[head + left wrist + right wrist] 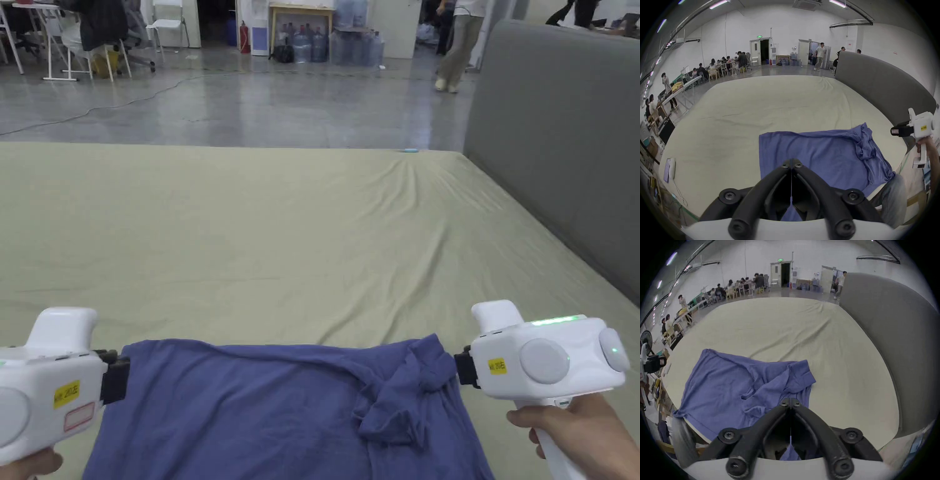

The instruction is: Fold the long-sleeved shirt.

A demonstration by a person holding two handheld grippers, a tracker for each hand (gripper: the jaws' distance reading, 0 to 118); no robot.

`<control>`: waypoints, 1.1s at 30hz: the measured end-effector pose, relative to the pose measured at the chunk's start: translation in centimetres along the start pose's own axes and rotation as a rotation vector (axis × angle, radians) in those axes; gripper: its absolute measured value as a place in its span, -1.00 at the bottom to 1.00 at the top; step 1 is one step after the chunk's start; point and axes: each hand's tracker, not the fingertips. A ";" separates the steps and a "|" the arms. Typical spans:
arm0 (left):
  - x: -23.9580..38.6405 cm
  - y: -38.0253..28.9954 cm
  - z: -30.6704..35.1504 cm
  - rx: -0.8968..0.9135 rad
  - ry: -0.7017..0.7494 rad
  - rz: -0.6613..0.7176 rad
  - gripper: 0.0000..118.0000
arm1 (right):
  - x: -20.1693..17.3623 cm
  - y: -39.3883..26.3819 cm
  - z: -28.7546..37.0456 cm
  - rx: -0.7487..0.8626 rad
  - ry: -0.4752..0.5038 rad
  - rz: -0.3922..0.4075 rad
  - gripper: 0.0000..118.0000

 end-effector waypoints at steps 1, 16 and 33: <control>-0.2 0.6 -0.8 -0.011 0.004 0.001 -1.00 | -0.1 0.2 -0.6 -0.004 0.000 -0.004 -1.00; -8.5 5.3 -27.4 -0.410 0.228 0.259 -0.02 | -0.9 1.9 -8.0 -0.090 0.042 -0.031 -1.00; -6.7 6.4 -18.7 -0.200 0.169 0.139 -1.00 | 3.9 12.7 -13.9 -0.199 -0.033 -0.134 0.17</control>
